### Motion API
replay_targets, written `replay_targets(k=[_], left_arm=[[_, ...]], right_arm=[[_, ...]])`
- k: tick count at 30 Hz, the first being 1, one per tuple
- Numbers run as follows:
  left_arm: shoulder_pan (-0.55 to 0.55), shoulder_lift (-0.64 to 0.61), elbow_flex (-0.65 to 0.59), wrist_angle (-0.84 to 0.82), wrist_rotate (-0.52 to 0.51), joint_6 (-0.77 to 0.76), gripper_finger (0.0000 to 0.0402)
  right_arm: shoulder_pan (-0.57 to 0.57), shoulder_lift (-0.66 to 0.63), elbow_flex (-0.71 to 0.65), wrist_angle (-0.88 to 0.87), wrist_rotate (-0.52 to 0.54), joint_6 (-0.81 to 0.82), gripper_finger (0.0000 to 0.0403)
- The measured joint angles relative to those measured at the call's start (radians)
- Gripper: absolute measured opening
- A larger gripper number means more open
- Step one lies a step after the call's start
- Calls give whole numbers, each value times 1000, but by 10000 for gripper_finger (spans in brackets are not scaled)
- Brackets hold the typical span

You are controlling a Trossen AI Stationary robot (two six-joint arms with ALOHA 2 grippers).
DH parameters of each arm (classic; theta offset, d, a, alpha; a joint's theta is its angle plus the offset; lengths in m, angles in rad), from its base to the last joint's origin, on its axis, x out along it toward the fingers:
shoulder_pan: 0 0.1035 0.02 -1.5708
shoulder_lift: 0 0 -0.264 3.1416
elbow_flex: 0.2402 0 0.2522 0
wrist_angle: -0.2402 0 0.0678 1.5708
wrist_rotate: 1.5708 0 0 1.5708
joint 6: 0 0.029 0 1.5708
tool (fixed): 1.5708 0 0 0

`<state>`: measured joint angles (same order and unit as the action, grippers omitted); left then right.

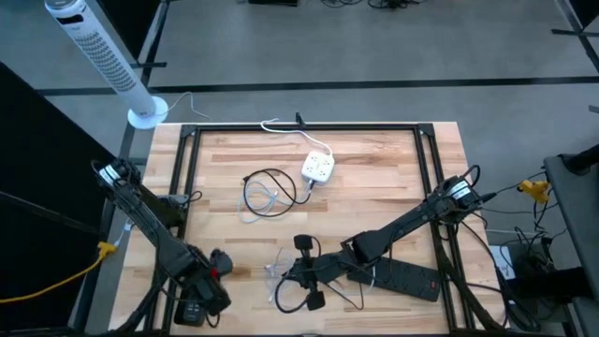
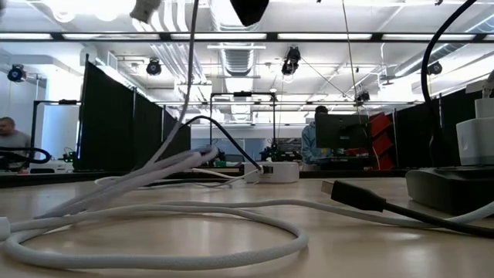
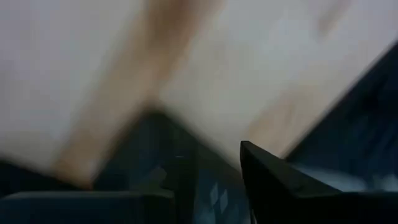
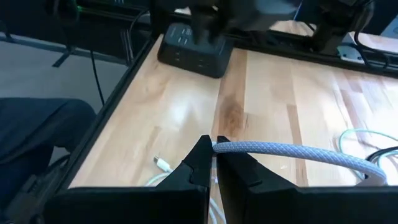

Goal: Plug in charger cables
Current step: Insert the white charger cable into the black outlet

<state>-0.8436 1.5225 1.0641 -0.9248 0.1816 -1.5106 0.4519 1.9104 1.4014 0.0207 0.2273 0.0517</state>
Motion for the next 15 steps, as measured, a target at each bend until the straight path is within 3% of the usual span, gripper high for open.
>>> replay_targets(k=[3,5,13,15], left_arm=[[0,35,0,0,211,-13,88],[-6,49,-1,-3,299,-30,78],[-58,73,0,-21,456,-69,44],[-64,79,-1,-26,448,-55,35]], right_arm=[[0,2,0,-2,1,1,0],[0,2,0,-4,1,6,0],[2,2,-4,-33,1,17,0],[2,2,-7,-34,1,24,0]])
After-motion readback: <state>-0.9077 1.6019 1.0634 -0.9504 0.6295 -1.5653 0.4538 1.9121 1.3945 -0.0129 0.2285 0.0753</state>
